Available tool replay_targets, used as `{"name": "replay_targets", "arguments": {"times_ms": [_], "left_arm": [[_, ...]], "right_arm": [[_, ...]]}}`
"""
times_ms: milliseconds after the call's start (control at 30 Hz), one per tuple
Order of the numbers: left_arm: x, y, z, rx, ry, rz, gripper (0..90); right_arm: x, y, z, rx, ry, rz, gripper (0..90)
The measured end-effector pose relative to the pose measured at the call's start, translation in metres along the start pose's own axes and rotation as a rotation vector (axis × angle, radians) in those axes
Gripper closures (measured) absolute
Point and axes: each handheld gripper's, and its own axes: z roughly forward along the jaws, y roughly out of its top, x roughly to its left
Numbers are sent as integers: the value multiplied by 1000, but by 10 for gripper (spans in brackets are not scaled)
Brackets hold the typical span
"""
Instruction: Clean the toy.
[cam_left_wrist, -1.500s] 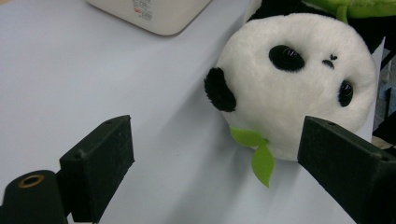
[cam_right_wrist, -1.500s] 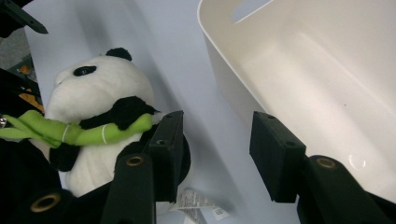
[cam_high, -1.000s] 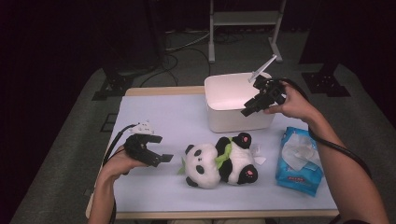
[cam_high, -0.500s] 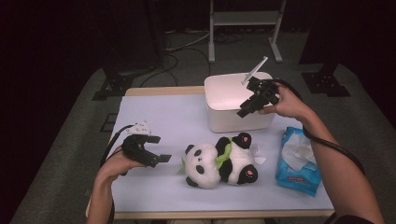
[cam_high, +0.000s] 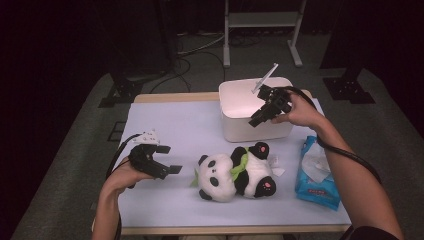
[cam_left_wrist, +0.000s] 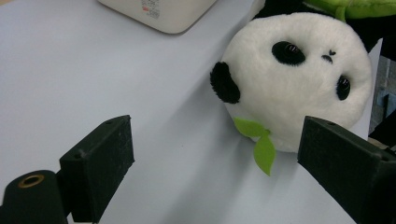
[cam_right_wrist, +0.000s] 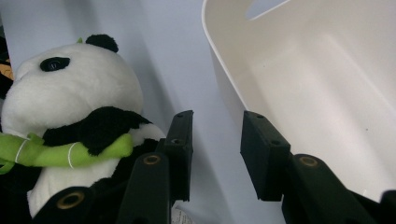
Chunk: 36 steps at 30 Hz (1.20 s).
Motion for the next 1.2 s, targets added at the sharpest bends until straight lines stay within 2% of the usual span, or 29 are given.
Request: {"name": "replay_targets", "arguments": {"times_ms": [167,700,933,1200], "left_arm": [[0,0,-1,-1,0,-3,97],[1,-1,-3,-7,-4,-2,97],[2,-2,-3,-7,-3,-6,97],[3,-3,-2,-5,-6,-9,97]], "right_arm": [[1,2,0,-1,-7,-11,634],[-6,2,-12,-36,-30,0,608],[-12,0,-4,5,-51,7,610],[-15,4,9,27,-55,18,727]]}}
